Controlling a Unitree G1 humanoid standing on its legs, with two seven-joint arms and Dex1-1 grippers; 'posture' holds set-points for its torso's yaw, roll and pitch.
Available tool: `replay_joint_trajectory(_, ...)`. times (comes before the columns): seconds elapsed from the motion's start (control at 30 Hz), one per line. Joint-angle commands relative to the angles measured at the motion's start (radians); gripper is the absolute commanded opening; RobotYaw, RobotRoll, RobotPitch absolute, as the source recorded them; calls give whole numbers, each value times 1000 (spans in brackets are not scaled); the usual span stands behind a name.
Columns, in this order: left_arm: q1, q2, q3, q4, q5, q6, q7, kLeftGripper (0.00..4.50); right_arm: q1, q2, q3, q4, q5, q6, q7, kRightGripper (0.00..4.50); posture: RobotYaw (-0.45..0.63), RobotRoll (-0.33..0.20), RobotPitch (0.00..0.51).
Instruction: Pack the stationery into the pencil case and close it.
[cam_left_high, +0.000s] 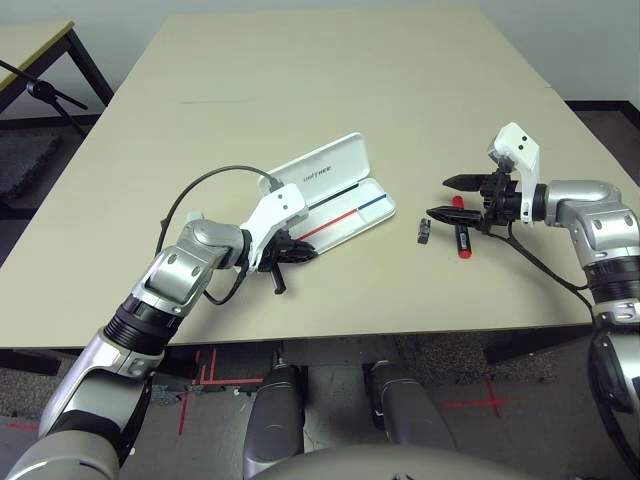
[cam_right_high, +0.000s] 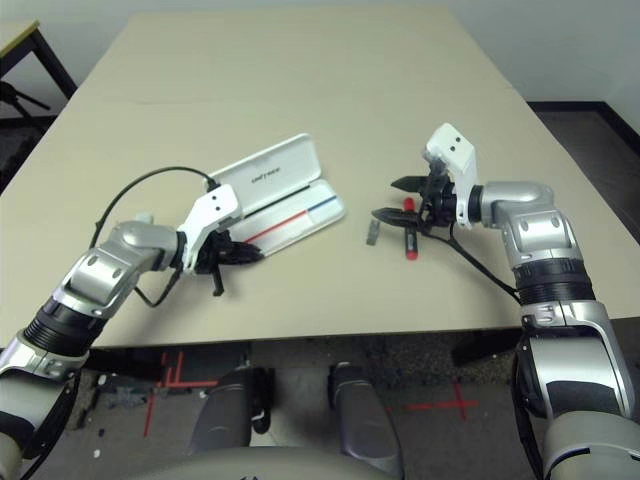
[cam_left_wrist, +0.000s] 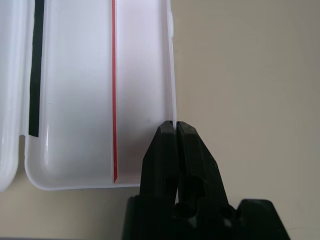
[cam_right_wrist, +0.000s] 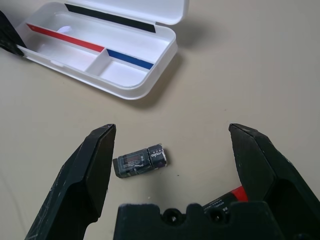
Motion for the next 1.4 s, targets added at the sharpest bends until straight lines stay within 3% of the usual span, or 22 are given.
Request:
replay_joint_trajectory(0.03,15,39,-18,-25,28,-99,-56,18,13,-15,0,-36,23,25,23,4500,-114,0,147)
replay_joint_trajectory(0.3,58,151,23,64,65,-359,-165,18,5,-14,9,-28,24,23,31,4500,-99,0,144)
replay_joint_trajectory(0.53,90,210,32,76,76,-448,-225,18,1,-12,14,-26,21,22,38,4500,-88,0,144)
replay_joint_trajectory(1.17,109,208,45,93,101,-494,-261,18,-11,-3,28,2,7,7,32,4500,-82,0,144)
replay_joint_trajectory(1.27,109,196,60,80,91,-492,-243,723,-9,-4,28,0,8,8,32,4500,-82,0,144)
replay_joint_trajectory(1.4,116,192,95,39,61,-494,-239,2182,-8,-5,28,-1,9,8,33,4500,-77,0,144)
